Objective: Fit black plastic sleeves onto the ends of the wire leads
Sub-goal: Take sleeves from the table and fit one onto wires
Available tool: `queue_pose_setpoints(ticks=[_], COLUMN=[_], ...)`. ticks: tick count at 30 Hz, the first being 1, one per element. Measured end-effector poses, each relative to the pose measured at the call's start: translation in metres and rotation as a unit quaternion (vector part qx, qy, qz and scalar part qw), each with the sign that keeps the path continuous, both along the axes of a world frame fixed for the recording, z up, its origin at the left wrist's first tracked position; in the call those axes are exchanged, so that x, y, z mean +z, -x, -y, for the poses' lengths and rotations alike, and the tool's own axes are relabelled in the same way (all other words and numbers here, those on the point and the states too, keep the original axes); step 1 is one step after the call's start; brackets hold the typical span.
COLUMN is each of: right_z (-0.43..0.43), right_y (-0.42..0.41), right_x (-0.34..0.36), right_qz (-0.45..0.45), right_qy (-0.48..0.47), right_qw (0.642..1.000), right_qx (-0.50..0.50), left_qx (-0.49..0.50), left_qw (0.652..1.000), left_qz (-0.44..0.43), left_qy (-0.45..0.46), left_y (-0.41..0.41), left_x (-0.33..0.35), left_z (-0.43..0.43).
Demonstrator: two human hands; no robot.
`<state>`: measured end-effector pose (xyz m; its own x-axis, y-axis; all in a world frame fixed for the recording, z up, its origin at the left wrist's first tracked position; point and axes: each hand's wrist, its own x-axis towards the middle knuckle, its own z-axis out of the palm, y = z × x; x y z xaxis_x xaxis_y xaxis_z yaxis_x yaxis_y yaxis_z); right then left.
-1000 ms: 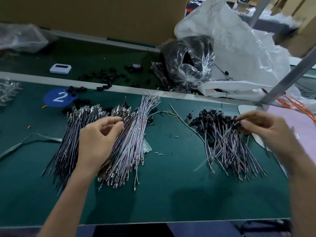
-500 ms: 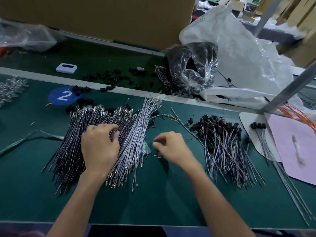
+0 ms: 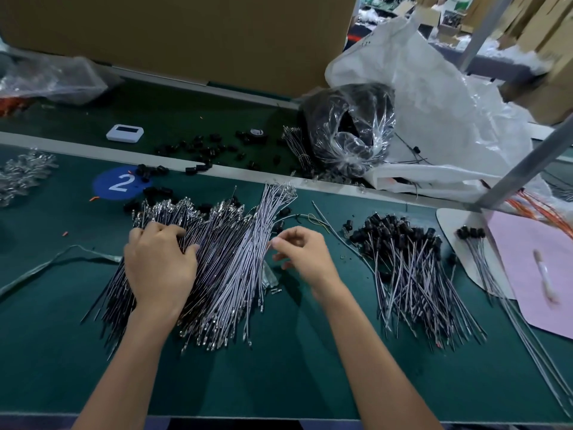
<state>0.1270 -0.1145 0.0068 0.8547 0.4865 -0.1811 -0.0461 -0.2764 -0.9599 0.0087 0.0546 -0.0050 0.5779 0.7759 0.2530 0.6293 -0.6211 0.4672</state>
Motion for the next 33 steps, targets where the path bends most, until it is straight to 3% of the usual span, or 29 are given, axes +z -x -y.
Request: queue_pose_setpoints(ticks=[4,8,11,18,22,28,33], right_z=[0.014,0.025,0.033,0.049,0.049,0.033,0.027], right_y=[0.001,0.002,0.003,0.007,0.009,0.008,0.011], right_x=[0.02,0.04,0.052,0.052,0.046,0.043,0.043], right_qz=[-0.065,-0.037,-0.01,0.03,0.082,0.098,0.013], right_qy=[-0.182,-0.256,-0.286,-0.282,-0.225,-0.099,-0.113], right_qw=[0.981,0.961,0.949,0.946,0.957,0.985,0.992], right_qx=[-0.035,-0.096,-0.132,-0.158,-0.163,-0.097,-0.063], left_qx=[-0.003,-0.009,-0.018,-0.027,-0.079,-0.278,-0.421], left_qw=[1.0,0.999,0.994,0.996,0.994,0.938,0.875], left_qz=[-0.013,-0.039,-0.106,-0.088,0.073,0.205,0.237], left_qy=[0.001,0.011,-0.014,-0.005,0.021,0.034,0.027], left_y=[-0.003,-0.004,-0.005,-0.003,0.0,-0.007,-0.013], left_x=[0.005,0.009,0.011,0.017,0.028,0.049,0.04], left_z=[-0.003,-0.003,0.001,0.004,0.017,0.045,0.066])
